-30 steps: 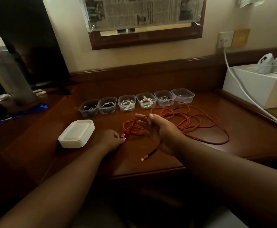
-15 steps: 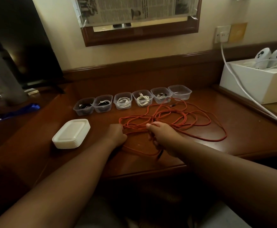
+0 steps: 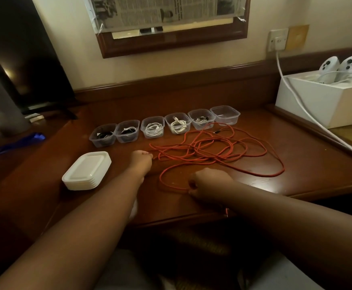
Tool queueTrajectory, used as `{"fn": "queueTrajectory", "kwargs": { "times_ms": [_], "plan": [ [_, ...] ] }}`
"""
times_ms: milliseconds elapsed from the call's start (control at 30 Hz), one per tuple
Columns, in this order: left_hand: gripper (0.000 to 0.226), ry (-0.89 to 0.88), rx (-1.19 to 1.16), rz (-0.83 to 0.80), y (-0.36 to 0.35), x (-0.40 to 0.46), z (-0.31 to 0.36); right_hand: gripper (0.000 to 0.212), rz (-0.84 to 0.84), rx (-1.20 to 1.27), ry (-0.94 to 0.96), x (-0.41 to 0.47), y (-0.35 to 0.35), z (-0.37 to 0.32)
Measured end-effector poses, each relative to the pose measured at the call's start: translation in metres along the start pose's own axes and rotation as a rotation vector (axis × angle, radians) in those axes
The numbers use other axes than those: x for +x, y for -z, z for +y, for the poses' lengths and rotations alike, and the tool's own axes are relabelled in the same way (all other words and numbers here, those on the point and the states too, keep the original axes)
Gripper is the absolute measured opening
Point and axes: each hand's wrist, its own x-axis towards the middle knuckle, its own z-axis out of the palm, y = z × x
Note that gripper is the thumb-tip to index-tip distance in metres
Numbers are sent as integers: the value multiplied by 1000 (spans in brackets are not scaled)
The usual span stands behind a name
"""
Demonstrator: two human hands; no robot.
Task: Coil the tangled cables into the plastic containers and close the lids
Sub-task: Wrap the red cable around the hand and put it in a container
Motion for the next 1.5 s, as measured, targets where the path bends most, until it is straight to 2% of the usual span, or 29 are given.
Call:
{"fn": "queueTrajectory", "kwargs": {
  "times_ms": [67,133,167,233,267,333,400,467,533,600,667,733,800,900,967,1000,1067,1133,1233,1300,1333,1400,1500],
  "plan": [
    [19,-4,45,-4,6,2,-2,31,-28,2,-7,-1,-1,6],
    [2,-25,178,9,14,0,-4,28,-62,65,-9,-3,1,13],
    [13,-78,327,32,17,0,-8,23,-52,133,-3,-4,3,17],
    [32,-307,687,112,19,-5,-14,16,35,316,29,-6,8,24],
    [36,-491,740,139,14,-8,-16,18,102,409,50,-7,10,28],
    [40,-812,614,12,-1,-15,-16,17,248,582,106,-10,14,35],
    [39,-945,469,-189,-20,-23,-12,12,342,807,157,-13,19,40],
    [22,-894,358,-290,-34,-36,-2,23,318,1161,202,-17,27,42],
    [7,-766,227,-361,-46,-46,9,27,229,1530,229,-20,35,41],
    [13,-610,140,-457,-59,-55,15,19,175,1838,257,-22,44,41],
    [21,-561,213,-513,-70,-60,16,16,179,2046,307,-30,58,41],
    [25,-596,362,-531,-81,-60,13,12,234,2201,338,-42,76,44],
    [26,-576,425,-520,-89,-61,14,21,326,2286,375,-54,93,49],
    [28,-611,407,-461,-98,-68,19,23,549,2161,307,-61,106,64],
    [30,-678,382,-471,-108,-73,21,20,653,1990,144,-56,102,78],
    [31,-677,342,-489,-114,-76,22,19,652,1869,48,-52,97,85],
    [34,-535,128,-527,-125,-84,30,13,571,1577,-110,-42,76,98],
    [36,-373,-137,-528,-132,-90,45,14,476,1235,-190,-34,49,112],
    [36,-303,-359,-451,-130,-101,76,19,305,993,-156,-31,21,123],
    [37,-325,-420,-455,-129,-105,88,20,293,878,-96,-31,13,125],
    [38,-341,-434,-485,-129,-109,91,14,345,801,-94,-30,13,126],
    [36,-393,-452,-566,-130,-115,92,28,485,676,-140,-30,17,130],
    [40,-500,-479,-632,-139,-115,78,33,697,756,-149,-35,30,134]
  ]
}}
